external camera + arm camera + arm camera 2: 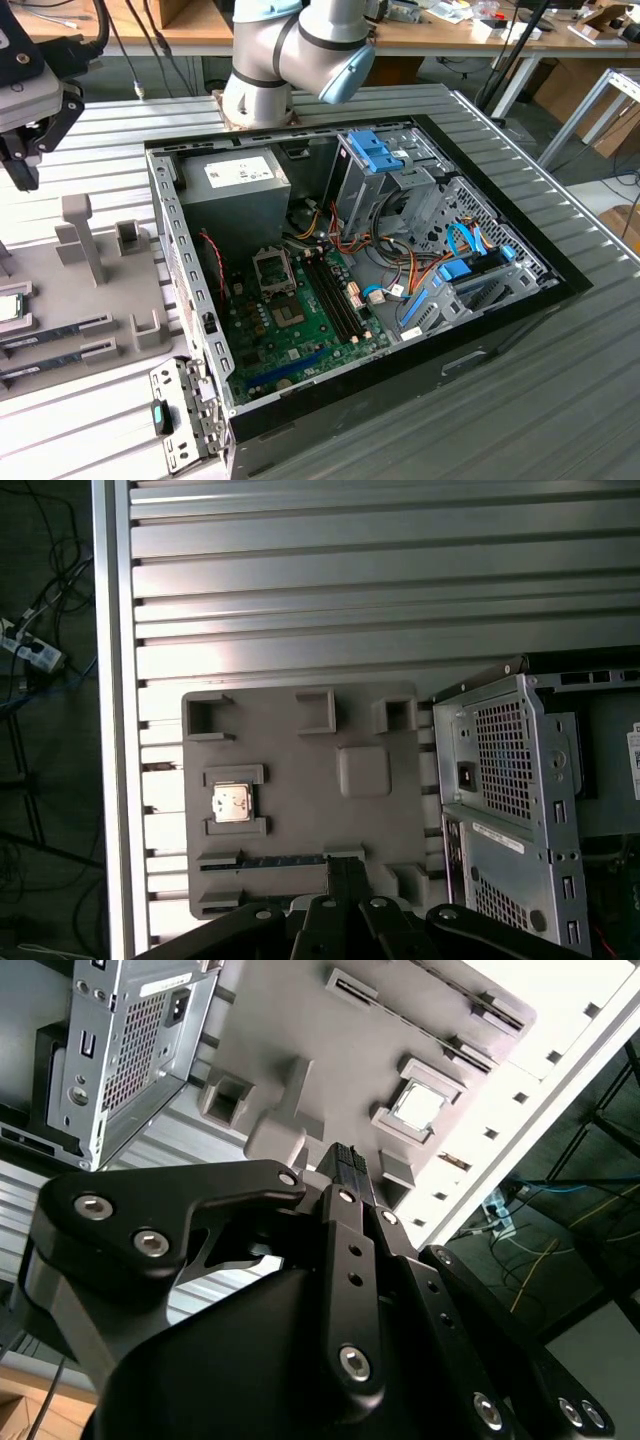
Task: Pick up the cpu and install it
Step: 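Reach for the cpu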
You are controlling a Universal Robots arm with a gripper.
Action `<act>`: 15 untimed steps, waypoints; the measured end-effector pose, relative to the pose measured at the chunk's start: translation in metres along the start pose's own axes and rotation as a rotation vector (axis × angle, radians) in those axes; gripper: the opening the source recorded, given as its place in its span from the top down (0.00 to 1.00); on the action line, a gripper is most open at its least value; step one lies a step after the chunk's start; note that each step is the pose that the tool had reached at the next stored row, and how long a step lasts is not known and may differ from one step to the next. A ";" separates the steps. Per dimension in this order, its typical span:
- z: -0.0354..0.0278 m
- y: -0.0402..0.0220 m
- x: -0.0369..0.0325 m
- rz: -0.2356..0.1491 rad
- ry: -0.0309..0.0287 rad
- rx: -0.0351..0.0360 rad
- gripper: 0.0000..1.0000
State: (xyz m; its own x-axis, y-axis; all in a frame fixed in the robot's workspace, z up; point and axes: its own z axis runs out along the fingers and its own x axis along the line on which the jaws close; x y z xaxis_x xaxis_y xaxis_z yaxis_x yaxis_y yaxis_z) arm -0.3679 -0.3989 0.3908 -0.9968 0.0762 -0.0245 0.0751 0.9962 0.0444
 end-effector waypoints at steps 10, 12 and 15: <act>0.0001 -0.0003 0.0037 0.000 0.0000 0.0000 0.89; 0.0000 -0.0004 0.0050 0.000 0.0000 0.0000 0.89; -0.0001 -0.0005 0.0070 0.000 0.0000 0.0000 0.89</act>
State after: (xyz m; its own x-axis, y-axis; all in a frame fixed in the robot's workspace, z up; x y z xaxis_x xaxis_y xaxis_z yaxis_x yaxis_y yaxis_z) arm -0.3749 -0.3989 0.3906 -0.9968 0.0762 -0.0244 0.0751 0.9962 0.0443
